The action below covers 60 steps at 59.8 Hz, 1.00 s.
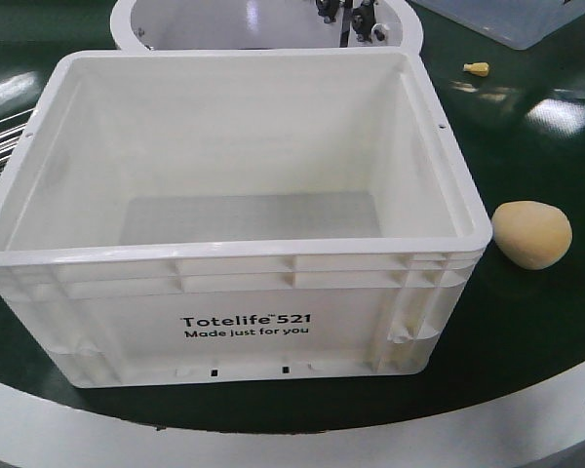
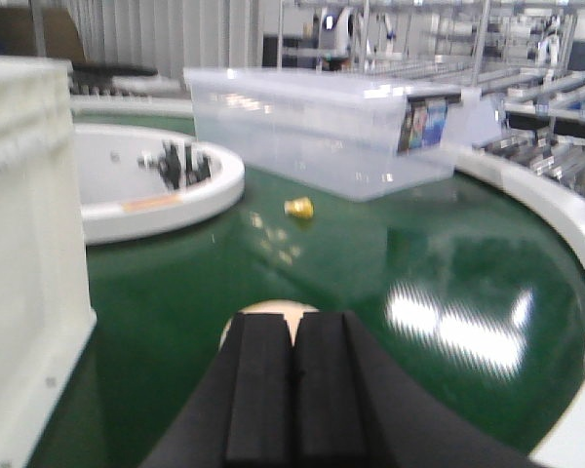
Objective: Place moving items into box and shelve
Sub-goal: 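Reach the left gripper down to the pink ball on the conveyor and grasp it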
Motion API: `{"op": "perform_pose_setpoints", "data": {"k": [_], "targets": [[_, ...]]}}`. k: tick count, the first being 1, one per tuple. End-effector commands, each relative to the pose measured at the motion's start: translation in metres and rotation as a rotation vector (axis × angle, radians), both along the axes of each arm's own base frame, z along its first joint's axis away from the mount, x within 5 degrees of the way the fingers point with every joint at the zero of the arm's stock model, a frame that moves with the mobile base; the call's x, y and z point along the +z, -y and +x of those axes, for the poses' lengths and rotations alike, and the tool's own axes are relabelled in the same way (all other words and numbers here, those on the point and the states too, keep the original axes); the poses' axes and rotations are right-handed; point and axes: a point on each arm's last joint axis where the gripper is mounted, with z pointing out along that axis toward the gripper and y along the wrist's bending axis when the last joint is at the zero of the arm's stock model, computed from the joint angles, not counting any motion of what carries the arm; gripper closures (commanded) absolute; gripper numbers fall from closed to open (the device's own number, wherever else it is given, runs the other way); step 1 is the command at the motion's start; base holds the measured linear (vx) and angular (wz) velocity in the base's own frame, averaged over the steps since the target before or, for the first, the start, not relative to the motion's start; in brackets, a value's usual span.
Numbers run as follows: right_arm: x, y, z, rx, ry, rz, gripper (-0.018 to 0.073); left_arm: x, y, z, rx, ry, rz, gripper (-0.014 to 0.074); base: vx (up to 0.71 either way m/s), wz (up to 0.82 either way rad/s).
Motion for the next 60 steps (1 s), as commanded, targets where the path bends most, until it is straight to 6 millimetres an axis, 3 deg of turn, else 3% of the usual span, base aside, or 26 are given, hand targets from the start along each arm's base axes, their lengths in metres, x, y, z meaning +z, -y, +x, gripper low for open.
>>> {"op": "perform_pose_setpoints", "data": {"k": [1, 11, 18, 25, 35, 42, 50, 60], "targets": [[0.017, -0.002, -0.002, 0.025, 0.199, 0.033, 0.0568, 0.020, 0.000, 0.012, -0.002, 0.123, -0.009, 0.0601, 0.00, 0.00], [0.037, -0.005, -0.009, 0.065, 0.433, 0.041, 0.0568, 0.025, 0.001, 0.044, -0.001, 0.065, 0.002, 0.0596, 0.00, 0.00], [0.045, -0.006, -0.014, 0.079, 0.540, 0.024, 0.0568, 0.030, 0.001, 0.078, -0.006, -0.153, 0.094, 0.0580, 0.00, 0.00], [0.045, -0.006, -0.014, 0.078, 0.538, 0.021, 0.0568, 0.044, -0.002, 0.112, 0.009, -0.338, 0.215, 0.0526, 0.00, 0.00], [0.044, -0.005, -0.013, 0.074, 0.518, 0.047, 0.0568, 0.068, -0.009, 0.142, 0.062, -0.492, 0.312, 0.0353, 0.00, 0.00], [0.040, -0.001, -0.012, 0.070, 0.488, 0.213, 0.0568, 0.074, -0.015, 0.155, 0.125, -0.542, 0.299, 0.0202, 0.00, 0.00], [0.032, 0.001, -0.008, 0.048, 0.394, 0.275, 0.0568, 0.060, -0.016, 0.172, 0.142, -0.629, 0.264, 0.0055, 0.00, 0.00], [0.031, 0.001, -0.007, 0.041, 0.372, 0.247, 0.0568, 0.022, -0.018, 0.192, 0.151, -0.848, 0.280, 0.0054, 0.00, 0.00]]}}
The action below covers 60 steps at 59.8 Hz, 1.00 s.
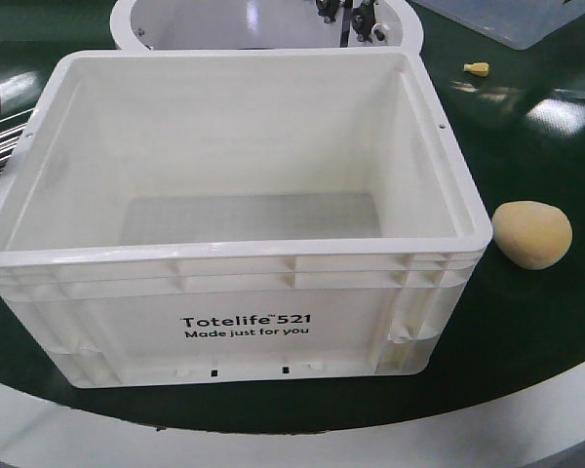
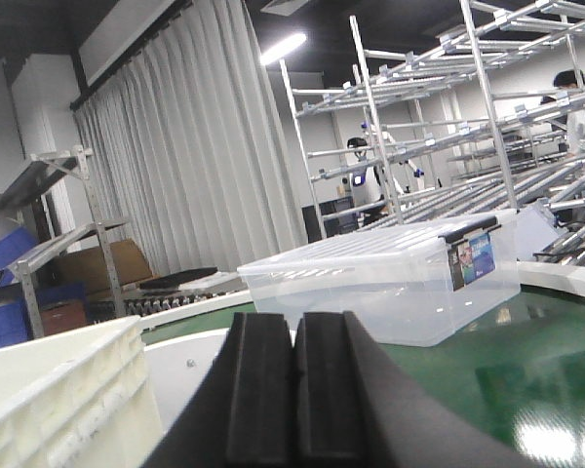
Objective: Place moving items into box and shelve
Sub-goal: 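Reach the left gripper down to the pink ball on the conveyor and grasp it, then lift the pink ball with the left gripper and drop it into the white tote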
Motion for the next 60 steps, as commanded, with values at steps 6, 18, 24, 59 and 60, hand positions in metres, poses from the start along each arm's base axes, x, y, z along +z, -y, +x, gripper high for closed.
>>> {"op": "perform_pose_setpoints", "data": {"k": [6, 18, 24, 59, 60], "targets": [[0.005, 0.000, -0.002, -0.014, 0.067, -0.022, 0.0568, -0.012, 0.000, 0.018, 0.002, -0.046, 0.016, 0.0075, 0.00, 0.00], [0.005, 0.000, -0.002, -0.014, 0.068, -0.021, 0.0568, -0.034, 0.001, 0.035, -0.007, -0.094, 0.016, 0.0115, 0.00, 0.00], [0.005, 0.000, -0.002, -0.013, 0.067, -0.019, 0.0568, -0.046, 0.000, 0.041, -0.013, -0.142, 0.024, 0.0127, 0.00, 0.00], [0.003, 0.000, -0.002, -0.009, 0.050, -0.009, 0.0568, -0.112, -0.022, 0.058, -0.044, -0.388, -0.191, 0.0125, 0.00, 0.00], [0.003, 0.000, -0.002, -0.009, 0.050, -0.009, 0.0568, -0.115, -0.022, 0.059, -0.048, -0.398, -0.189, 0.0125, 0.00, 0.00]]}}
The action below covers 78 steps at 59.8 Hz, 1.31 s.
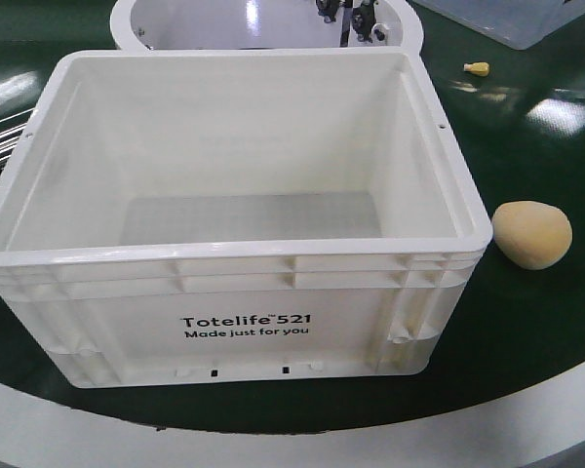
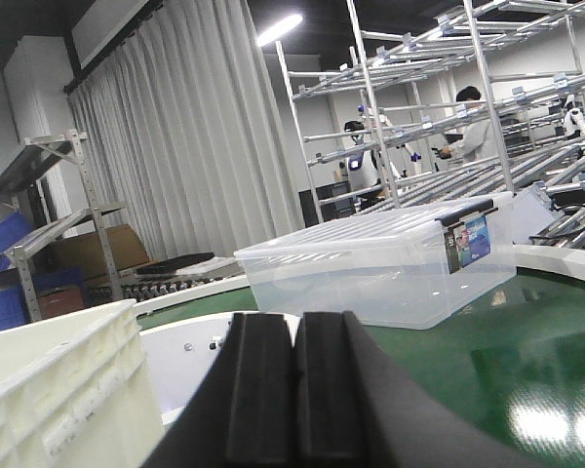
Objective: Place moving items into box and shelve
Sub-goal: 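Lift the pink ball with the left gripper and drop it into the white tote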
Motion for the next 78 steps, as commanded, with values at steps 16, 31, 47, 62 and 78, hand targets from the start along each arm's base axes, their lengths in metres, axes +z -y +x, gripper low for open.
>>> {"op": "perform_pose_setpoints", "data": {"k": [16, 31, 47, 62, 78], "targets": [[0.006, 0.000, -0.003, -0.011, 0.082, -0.013, 0.0568, -0.010, -0.001, 0.011, -0.028, 0.003, -0.013, 0.0397, 0.00, 0.00], [0.013, 0.001, -0.006, -0.006, 0.170, 0.007, 0.0568, -0.001, -0.001, 0.010, -0.029, 0.041, -0.009, 0.0605, 0.00, 0.00], [0.031, 0.001, -0.018, -0.017, 0.406, 0.006, 0.0567, 0.080, 0.003, -0.013, -0.022, 0.352, 0.008, 0.0603, 0.00, 0.00], [0.026, 0.001, -0.013, -0.013, 0.325, -0.006, 0.0564, 0.191, 0.018, -0.065, -0.074, 0.718, -0.035, 0.0603, 0.00, 0.00], [0.026, 0.000, -0.011, -0.008, 0.260, -0.002, 0.0557, 0.299, 0.050, -0.103, -0.244, 0.981, -0.298, 0.0603, 0.00, 0.00]]}}
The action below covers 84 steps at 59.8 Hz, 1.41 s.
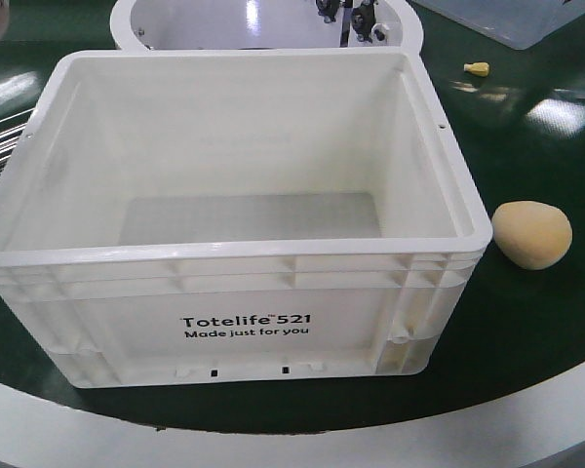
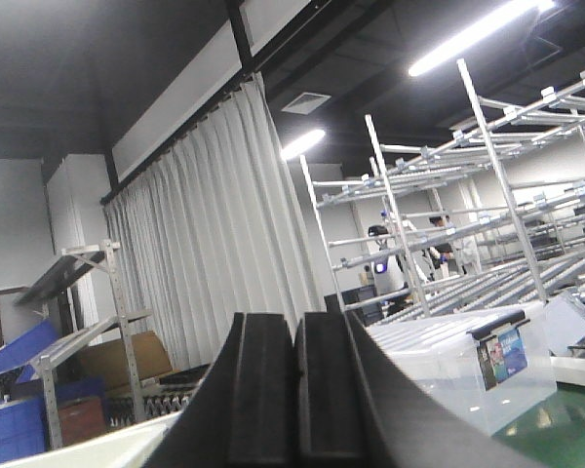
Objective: Place moving items into box and shelve
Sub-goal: 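Lift the pink ball with the left gripper and drop it into the white tote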
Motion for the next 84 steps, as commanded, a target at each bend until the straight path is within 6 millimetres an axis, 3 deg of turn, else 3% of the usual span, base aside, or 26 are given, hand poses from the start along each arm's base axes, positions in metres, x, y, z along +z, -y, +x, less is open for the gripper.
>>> {"op": "perform_pose_setpoints", "data": {"k": [1, 7, 20, 32, 41, 46, 57, 63, 67, 75, 84], "targets": [[0.010, 0.000, -0.004, -0.007, 0.045, -0.017, 0.0557, 0.040, 0.015, -0.013, -0.098, 0.155, -0.117, 0.0603, 0.00, 0.00], [0.023, -0.001, -0.005, -0.003, 0.008, -0.016, 0.0557, 0.040, 0.034, -0.005, -0.236, 0.138, -0.169, 0.0601, 0.00, 0.00], [0.058, -0.002, -0.001, -0.007, -0.131, -0.049, 0.0552, -0.003, 0.092, 0.030, -0.452, -0.057, -0.107, 0.0598, 0.00, 0.00], [0.111, -0.001, 0.014, -0.037, -0.215, -0.132, 0.0540, -0.044, 0.121, 0.060, -0.509, -0.193, -0.026, 0.0564, 0.00, 0.00], [0.138, 0.000, 0.037, -0.068, -0.270, -0.214, 0.0470, -0.067, 0.137, 0.074, -0.590, -0.234, 0.036, 0.0453, 0.00, 0.00], [0.140, 0.002, 0.055, -0.062, -0.345, -0.208, 0.0398, -0.076, 0.142, 0.080, -0.599, -0.259, 0.038, 0.0344, 0.00, 0.00], [0.132, 0.005, 0.097, -0.047, -0.547, -0.198, 0.0135, -0.080, 0.141, 0.085, -0.575, -0.252, 0.060, 0.0033, 0.00, 0.00], [0.127, 0.007, 0.121, -0.040, -0.642, -0.195, 0.0014, -0.079, 0.141, 0.084, -0.564, -0.265, 0.044, -0.0065, 0.00, 0.00], [0.124, 0.008, 0.139, -0.034, -0.688, -0.193, -0.0027, -0.078, 0.141, 0.081, -0.556, -0.291, 0.024, -0.0079, 0.00, 0.00], [0.114, 0.010, 0.180, -0.023, -0.787, -0.190, -0.0021, -0.072, 0.139, 0.072, -0.559, -0.317, 0.005, -0.0050, 0.00, 0.00], [0.091, 0.013, 0.227, -0.010, -0.920, -0.192, -0.0006, -0.041, 0.132, 0.050, -0.551, -0.201, -0.011, 0.0015, 0.00, 0.00]]}}
